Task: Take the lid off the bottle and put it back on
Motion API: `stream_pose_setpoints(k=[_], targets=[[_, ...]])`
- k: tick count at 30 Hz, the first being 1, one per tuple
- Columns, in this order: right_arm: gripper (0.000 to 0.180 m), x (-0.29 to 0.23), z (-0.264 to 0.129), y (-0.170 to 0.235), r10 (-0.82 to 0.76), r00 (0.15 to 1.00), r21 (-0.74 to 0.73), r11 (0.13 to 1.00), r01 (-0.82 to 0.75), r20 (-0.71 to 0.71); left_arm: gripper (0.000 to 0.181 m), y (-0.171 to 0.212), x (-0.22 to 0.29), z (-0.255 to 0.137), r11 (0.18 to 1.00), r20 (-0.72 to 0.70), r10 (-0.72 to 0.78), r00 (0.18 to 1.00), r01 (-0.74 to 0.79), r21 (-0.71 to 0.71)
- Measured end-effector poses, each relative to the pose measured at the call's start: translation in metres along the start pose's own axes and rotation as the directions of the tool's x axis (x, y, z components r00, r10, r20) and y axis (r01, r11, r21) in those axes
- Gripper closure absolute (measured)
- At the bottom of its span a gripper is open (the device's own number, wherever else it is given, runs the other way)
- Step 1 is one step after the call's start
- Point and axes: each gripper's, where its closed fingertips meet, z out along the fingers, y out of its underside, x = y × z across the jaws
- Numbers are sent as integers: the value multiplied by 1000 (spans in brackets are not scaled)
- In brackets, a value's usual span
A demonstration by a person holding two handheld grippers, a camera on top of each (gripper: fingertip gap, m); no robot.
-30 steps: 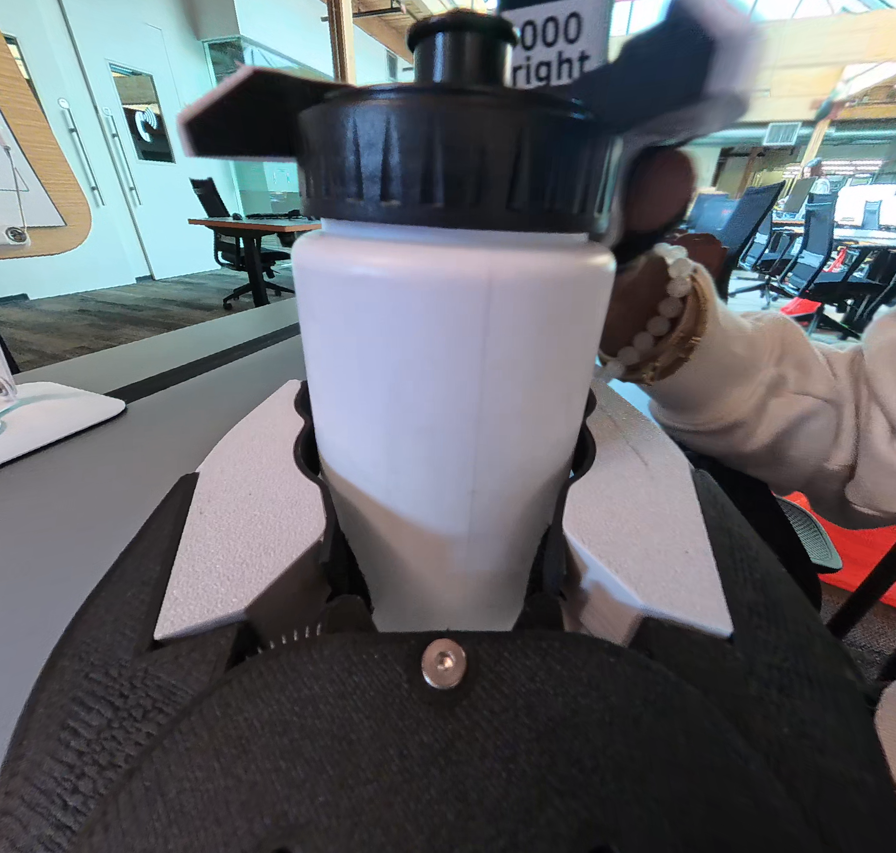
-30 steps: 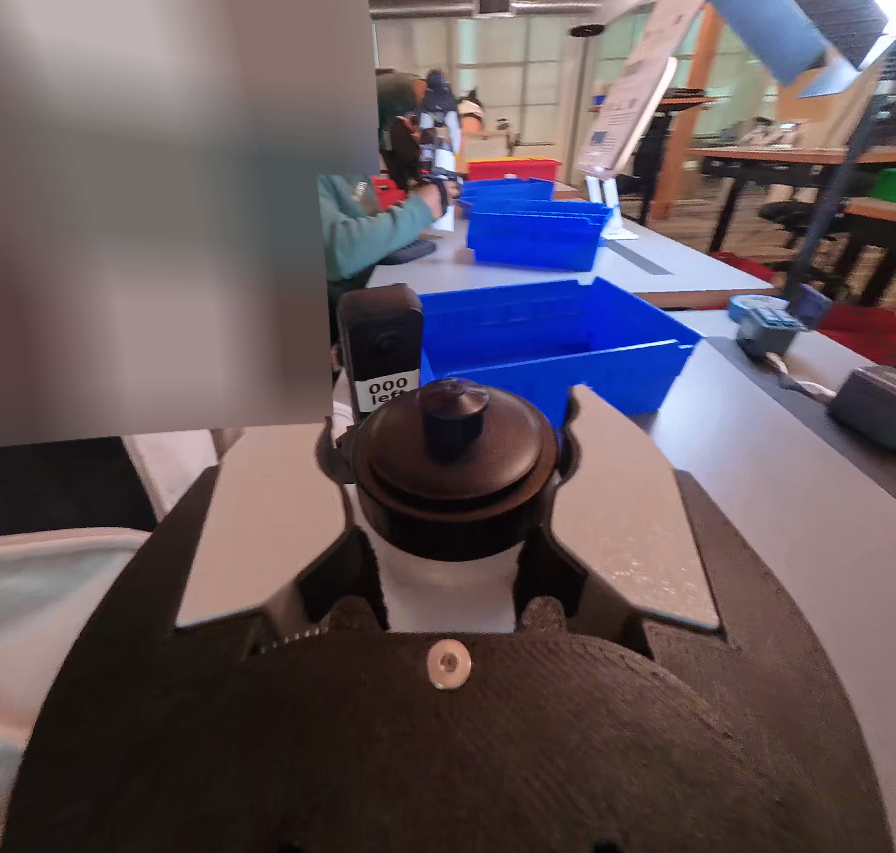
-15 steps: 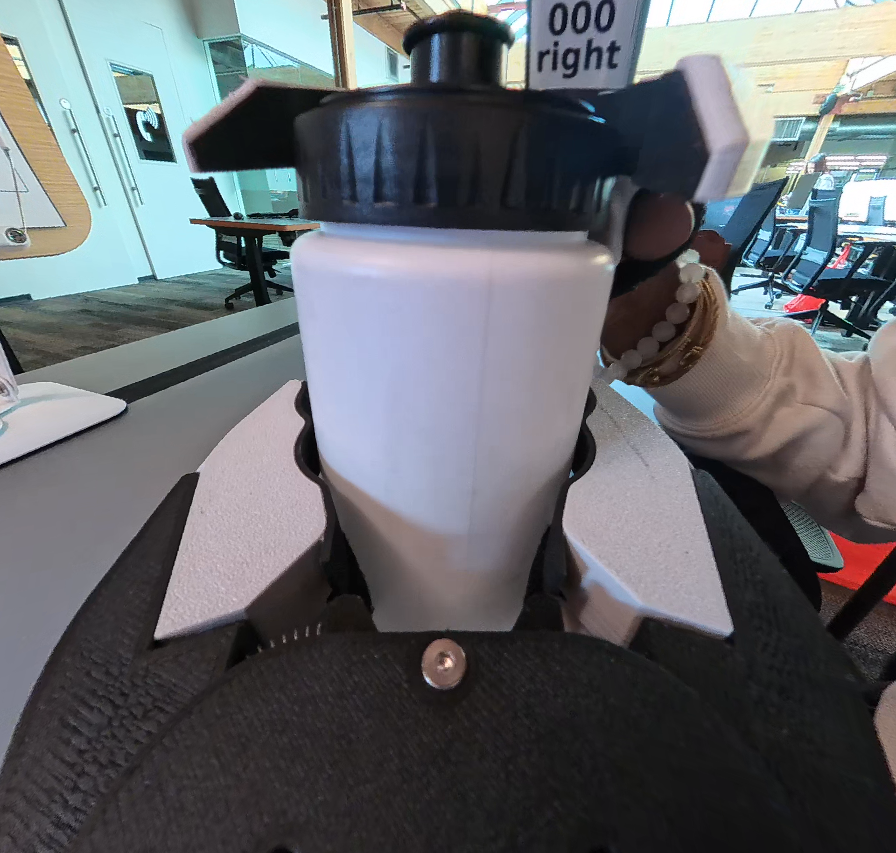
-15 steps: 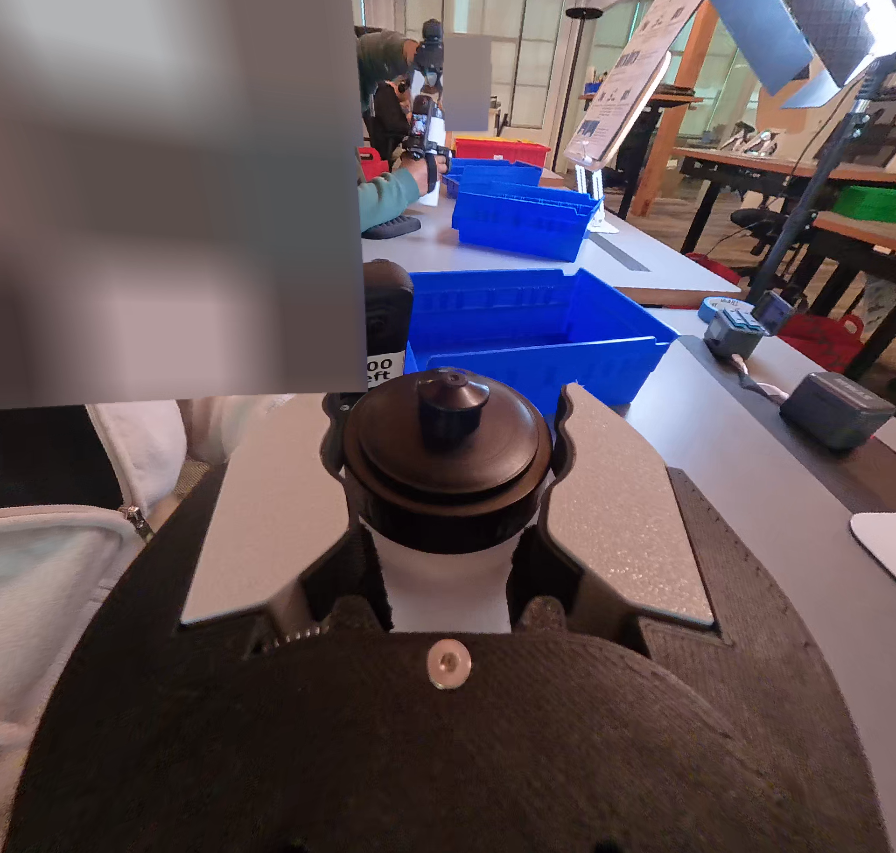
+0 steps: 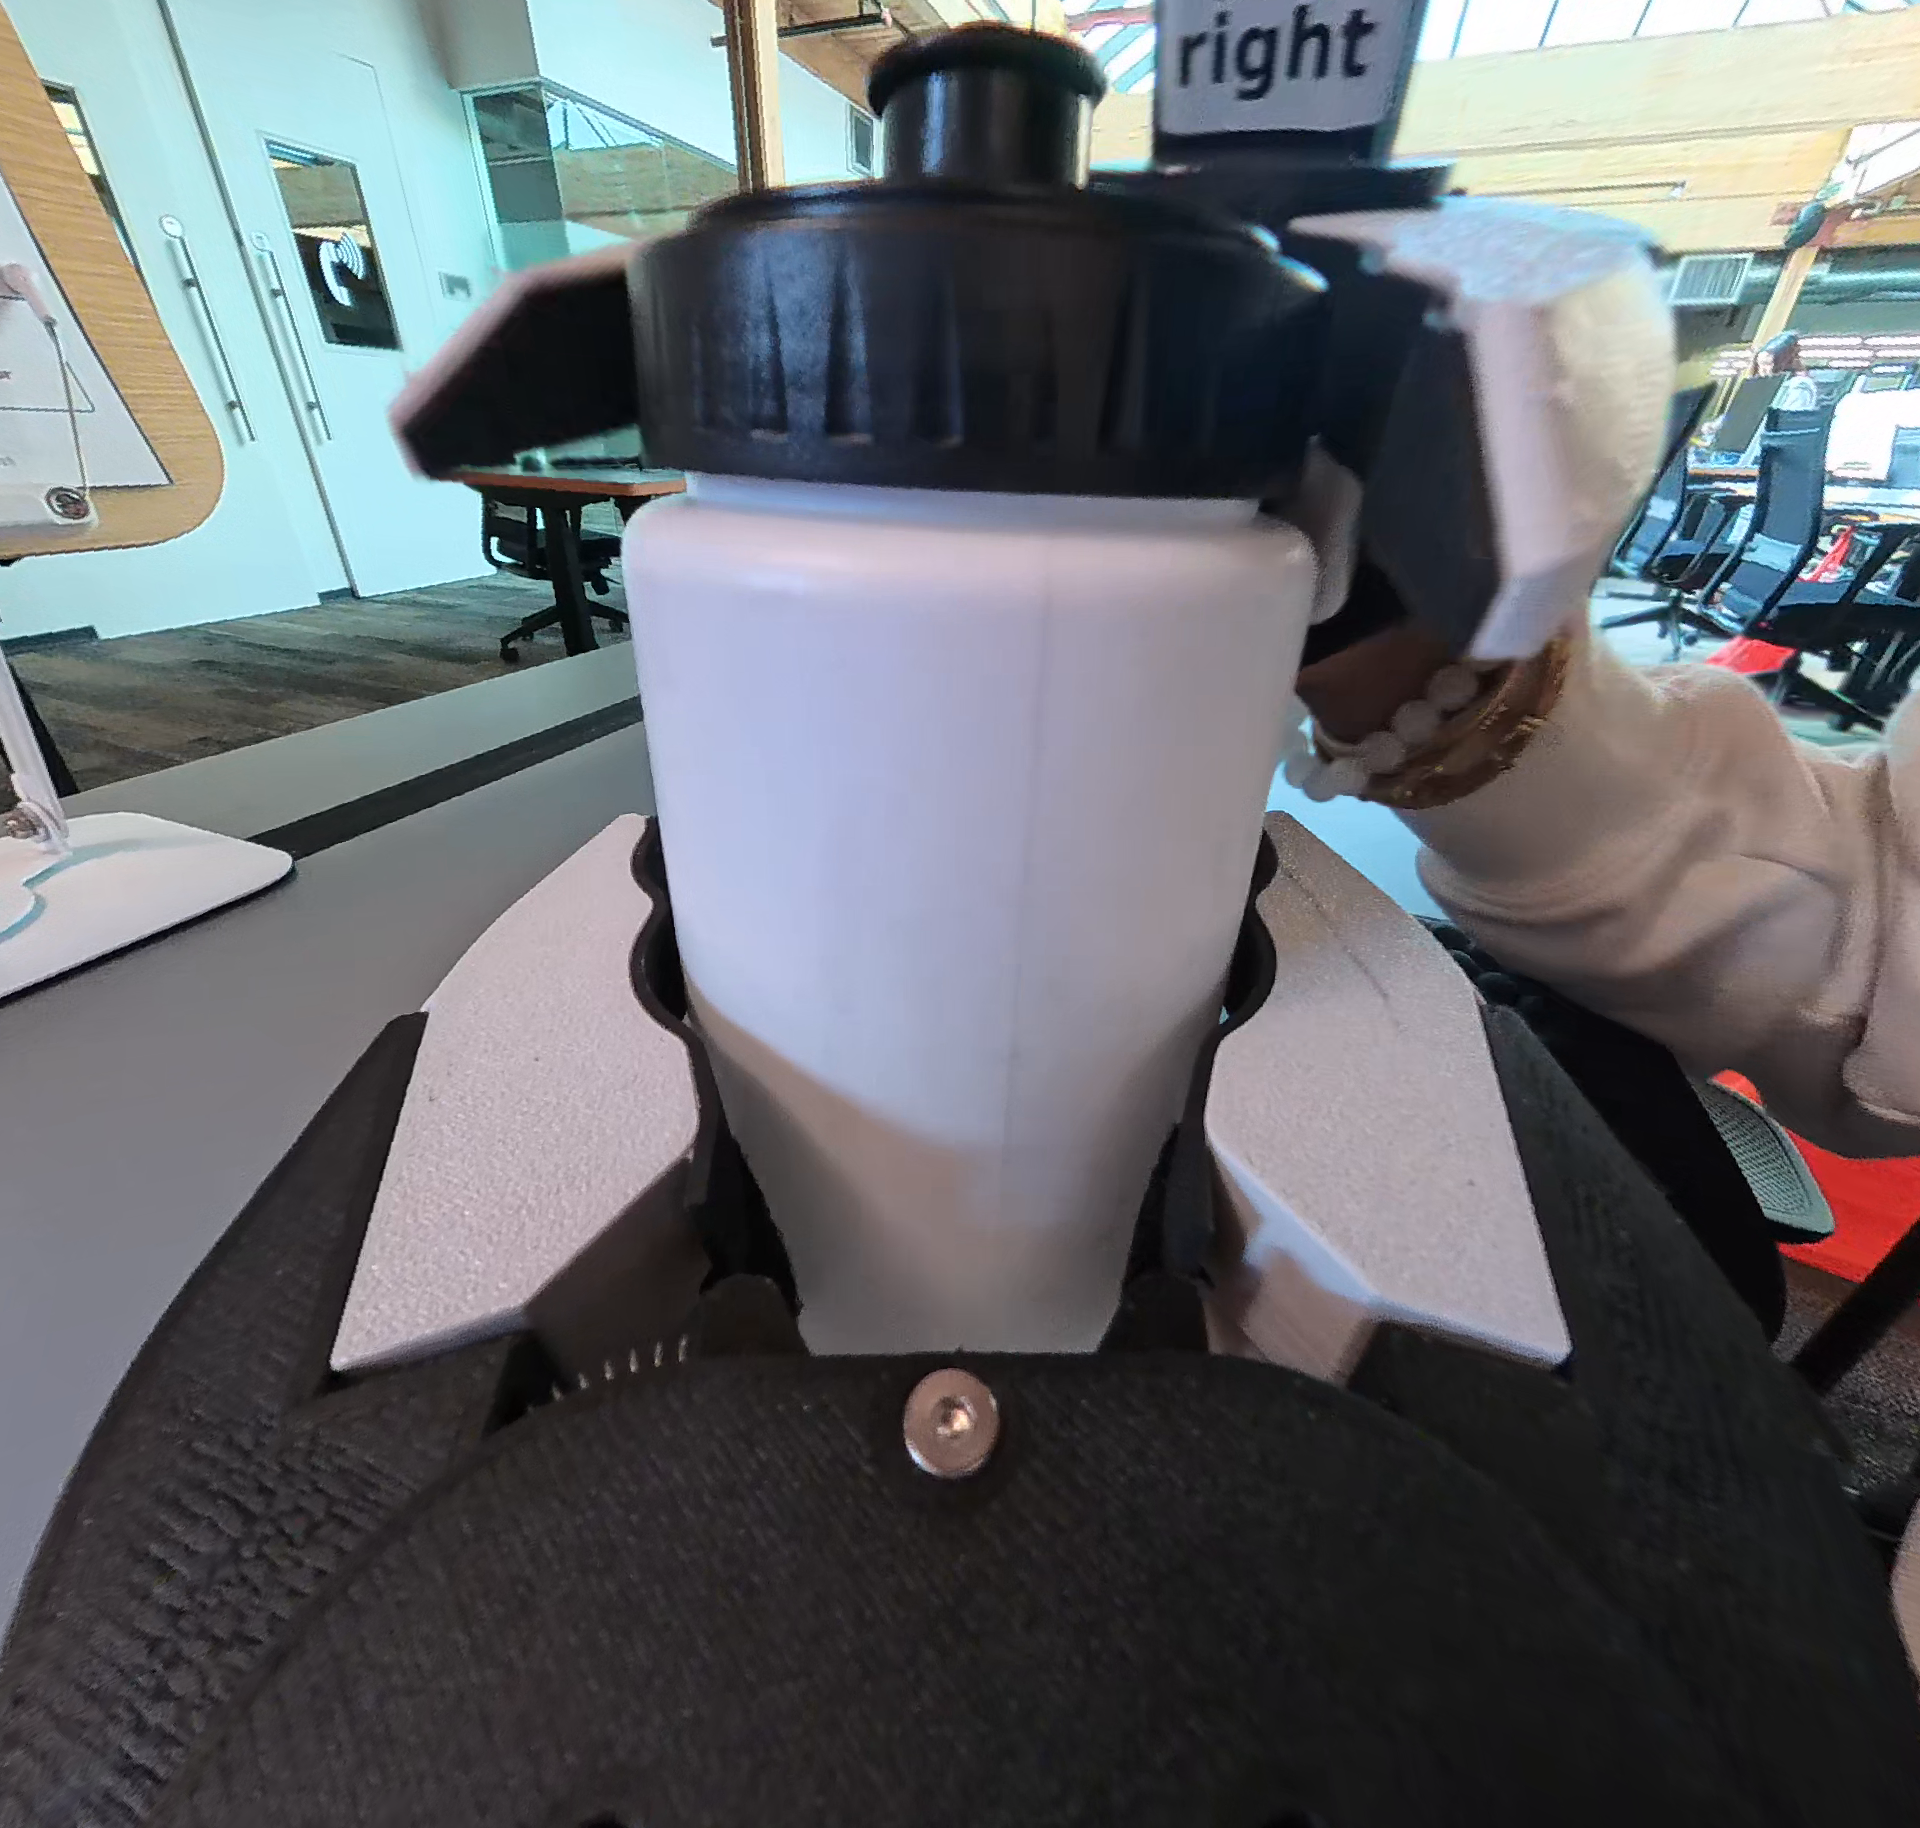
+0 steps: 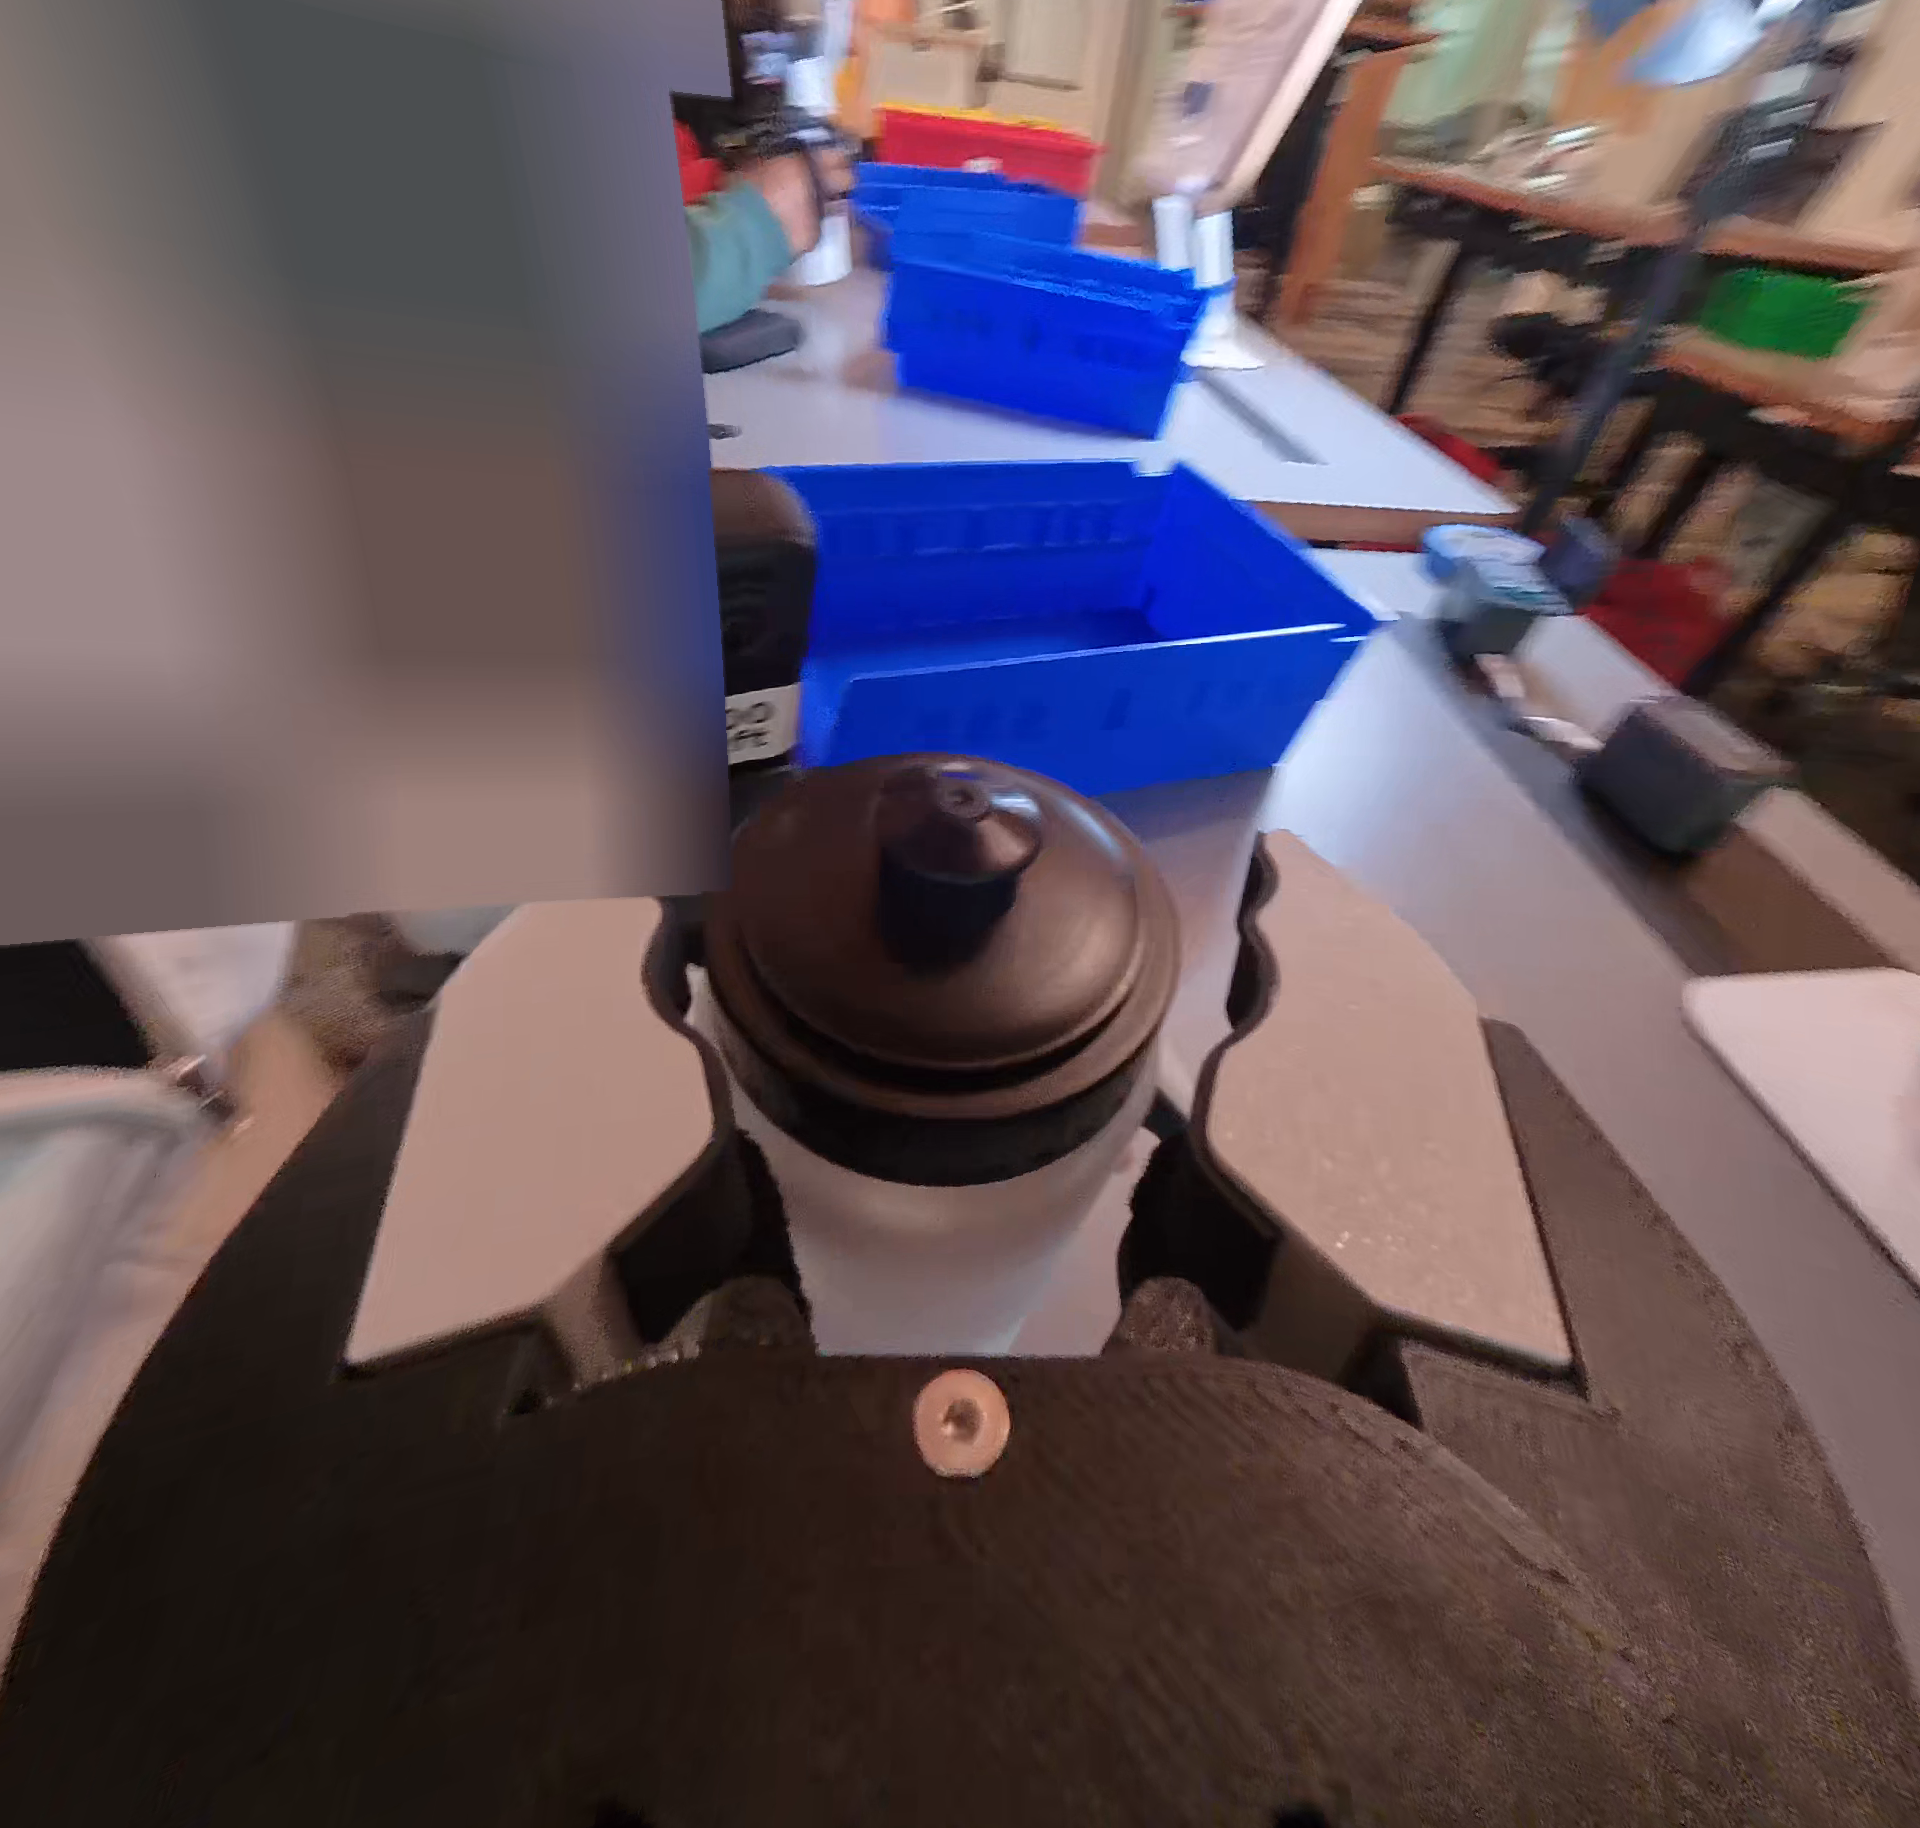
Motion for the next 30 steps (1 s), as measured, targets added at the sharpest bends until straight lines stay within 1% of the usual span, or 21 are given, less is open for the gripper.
stream_pose_setpoints(k=[1,3,4,6,10,11,12,14,16,17,18,19,20,21,23,25,27,28,30], targets=[[89,-6,1,1,12,998,-3,1000,-12,69,78,0,-1,0,1000,3,-2,1000,2,1],[90,-1,3,0,59,997,16,998,-60,52,79,0,-4,-1,1000,16,-15,1000,15,0],[90,1,4,0,69,997,18,997,-69,15,79,0,-5,-1,1000,27,-17,999,17,-1],[90,8,4,1,82,991,5,997,-82,-107,79,0,-8,-1,1000,59,-7,998,7,-3],[91,16,0,3,113,922,8,993,-119,-370,79,1,-6,-1,1000,62,17,998,-16,-13],[91,16,-1,3,113,908,-1,992,-124,-403,78,0,-6,-1,1000,61,22,998,-21,-14],[91,15,-1,4,111,907,-10,992,-126,-405,78,1,-6,-1,1000,62,24,998,-23,-14],[91,14,0,5,85,937,-41,994,-105,-340,78,1,-6,0,1000,58,13,998,-13,-14],[81,5,3,5,35,985,-54,998,-45,-168,78,1,-4,0,1000,28,9,1000,-8,-13],[77,-2,5,5,33,998,-45,998,-36,-57,78,1,-3,0,1000,26,9,1000,-9,-11],[73,-4,6,5,47,999,-42,998,-47,9,78,0,-3,0,1000,22,9,1000,-8,-10],[86,-3,6,7,60,997,-48,997,-58,41,78,1,-3,0,1000,22,5,1000,-5,-10],[88,-3,6,7,67,996,-42,997,-65,60,78,1,-4,-1,1000,25,1,1000,-1,-10],[88,-2,7,6,66,997,-32,997,-64,50,78,0,-5,-1,1000,30,2,1000,-1,-11],[88,3,8,6,93,995,-19,995,-94,-37,79,0,-8,-1,1000,58,4,998,-4,-12],[88,9,7,7,126,975,-20,991,-132,-185,79,1,-8,-1,1000,69,11,998,-10,-16],[87,13,4,9,147,933,-22,986,-163,-330,79,1,-6,-1,1000,62,23,998,-22,-19],[88,13,3,9,147,918,-24,986,-167,-368,79,1,-5,-1,999,57,30,998,-28,-20],[87,12,2,10,146,916,-42,984,-173,-374,78,1,-5,-1,999,64,33,997,-32,-22]])
